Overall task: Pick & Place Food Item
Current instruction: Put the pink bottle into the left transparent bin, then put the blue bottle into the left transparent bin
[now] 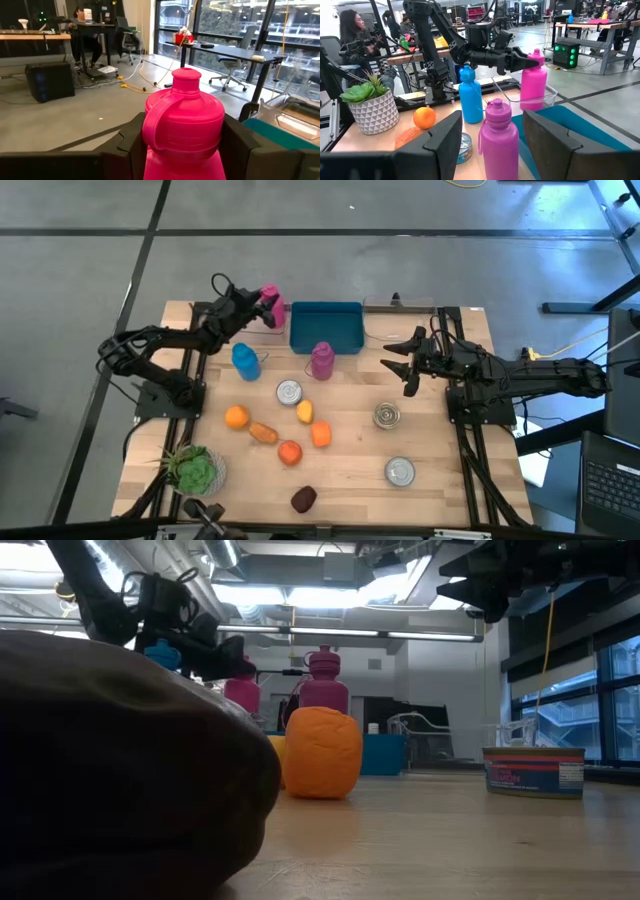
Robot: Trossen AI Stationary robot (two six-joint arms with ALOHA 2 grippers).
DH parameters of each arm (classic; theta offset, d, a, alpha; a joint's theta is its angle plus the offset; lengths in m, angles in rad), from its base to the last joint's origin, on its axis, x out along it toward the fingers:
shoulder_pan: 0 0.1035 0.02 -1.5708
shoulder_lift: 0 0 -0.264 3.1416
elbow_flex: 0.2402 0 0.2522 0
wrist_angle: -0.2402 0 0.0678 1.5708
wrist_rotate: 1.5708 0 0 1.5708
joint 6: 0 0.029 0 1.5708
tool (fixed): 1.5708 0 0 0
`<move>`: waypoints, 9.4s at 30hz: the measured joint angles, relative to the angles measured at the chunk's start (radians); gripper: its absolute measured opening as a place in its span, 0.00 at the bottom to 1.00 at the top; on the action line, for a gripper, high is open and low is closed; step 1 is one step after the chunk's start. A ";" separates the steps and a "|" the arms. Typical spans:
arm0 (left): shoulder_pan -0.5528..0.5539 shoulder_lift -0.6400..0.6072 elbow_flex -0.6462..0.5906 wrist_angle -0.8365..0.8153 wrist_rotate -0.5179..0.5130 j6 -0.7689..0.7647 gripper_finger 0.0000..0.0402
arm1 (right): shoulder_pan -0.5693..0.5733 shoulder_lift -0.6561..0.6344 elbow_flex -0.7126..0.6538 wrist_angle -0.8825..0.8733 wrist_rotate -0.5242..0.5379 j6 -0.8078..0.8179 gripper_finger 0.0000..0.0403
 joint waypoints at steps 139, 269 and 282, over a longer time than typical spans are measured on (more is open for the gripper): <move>-0.494 -0.902 0.053 -1.457 -0.203 0.037 0.62 | 0.098 0.508 0.000 0.575 -0.192 0.025 0.52; -0.011 -0.403 0.548 -1.344 -0.209 0.093 0.06 | 0.056 0.508 0.000 0.612 -0.267 0.019 0.52; 0.058 -0.295 0.548 -1.290 -0.198 0.114 0.06 | 0.057 0.508 0.000 0.612 -0.266 0.010 0.52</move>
